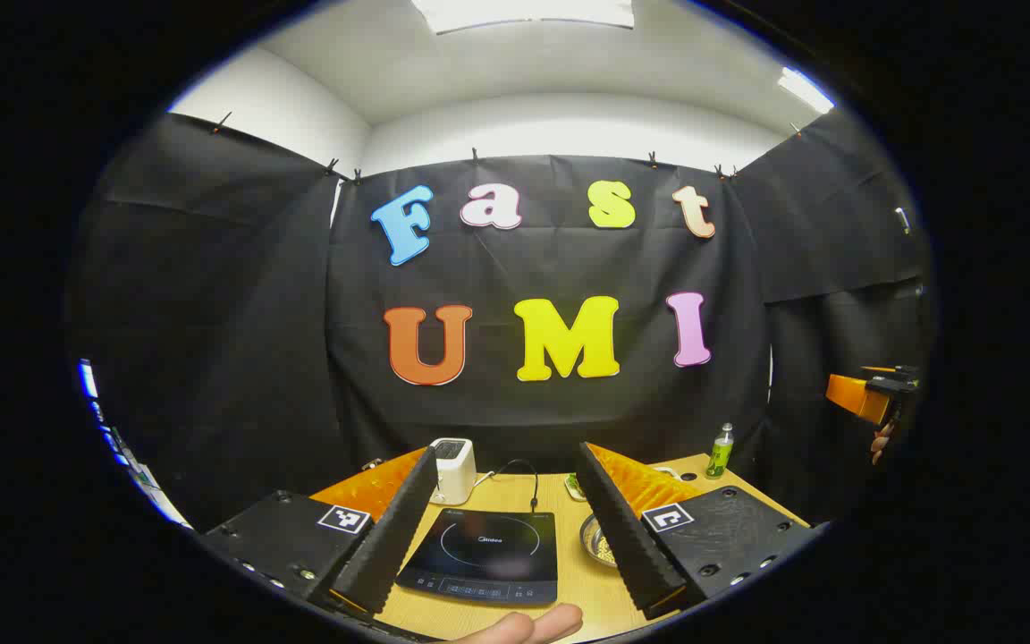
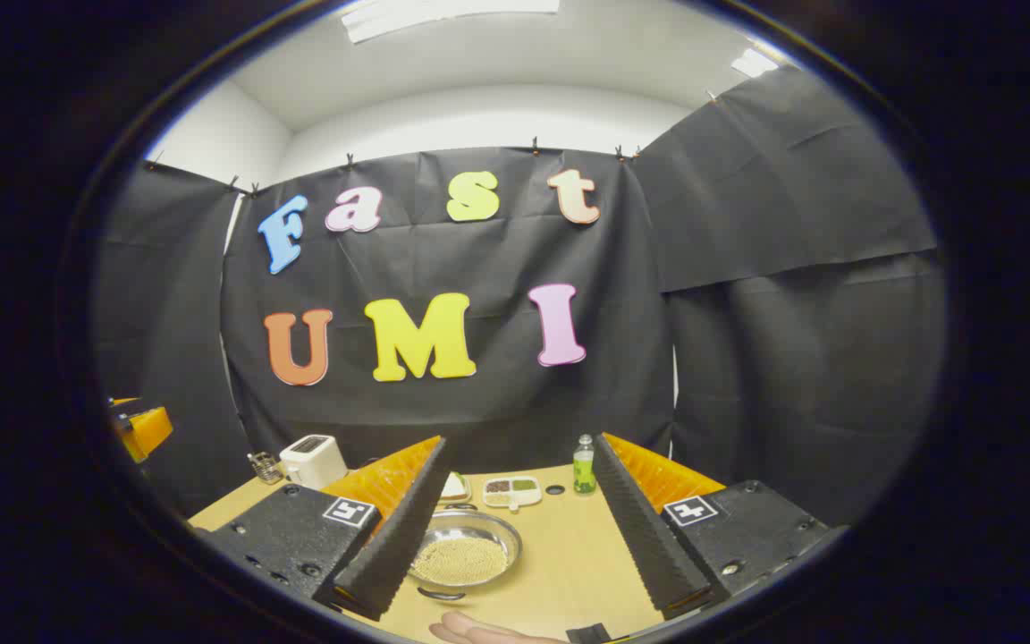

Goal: First push the handle of the pot to place it horizontally, then grasp the pot with both hands and set it on the induction cooktop.

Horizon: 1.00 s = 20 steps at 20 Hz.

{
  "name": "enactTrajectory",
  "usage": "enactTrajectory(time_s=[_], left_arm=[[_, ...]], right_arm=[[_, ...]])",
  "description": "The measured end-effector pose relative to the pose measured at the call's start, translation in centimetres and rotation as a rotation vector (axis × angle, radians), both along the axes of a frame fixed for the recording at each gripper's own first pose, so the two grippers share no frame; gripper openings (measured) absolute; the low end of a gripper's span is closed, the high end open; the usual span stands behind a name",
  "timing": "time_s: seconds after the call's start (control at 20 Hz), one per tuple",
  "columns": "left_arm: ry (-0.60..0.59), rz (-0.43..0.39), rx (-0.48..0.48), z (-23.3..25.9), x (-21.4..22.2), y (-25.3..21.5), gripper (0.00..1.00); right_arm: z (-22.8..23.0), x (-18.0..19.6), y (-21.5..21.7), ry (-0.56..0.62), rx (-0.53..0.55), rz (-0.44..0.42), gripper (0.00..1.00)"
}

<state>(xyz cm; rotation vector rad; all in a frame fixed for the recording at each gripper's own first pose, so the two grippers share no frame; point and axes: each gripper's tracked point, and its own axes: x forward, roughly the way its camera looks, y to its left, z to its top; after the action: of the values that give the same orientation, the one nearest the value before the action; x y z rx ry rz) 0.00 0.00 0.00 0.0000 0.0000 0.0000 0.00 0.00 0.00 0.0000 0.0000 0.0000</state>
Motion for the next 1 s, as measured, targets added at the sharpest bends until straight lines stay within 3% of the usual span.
enactTrajectory(time_s=[0.5,1.0], left_arm=[[-0.008,0.007,-0.031,-1.0,0.6,2.0,0.95],[-0.008,0.023,-0.050,-2.8,1.9,4.5,0.95]], right_arm=[[-0.7,0.1,2.1,-0.007,-0.024,0.016,0.99],[-3.8,2.2,5.8,0.066,0.008,0.070,0.99]])
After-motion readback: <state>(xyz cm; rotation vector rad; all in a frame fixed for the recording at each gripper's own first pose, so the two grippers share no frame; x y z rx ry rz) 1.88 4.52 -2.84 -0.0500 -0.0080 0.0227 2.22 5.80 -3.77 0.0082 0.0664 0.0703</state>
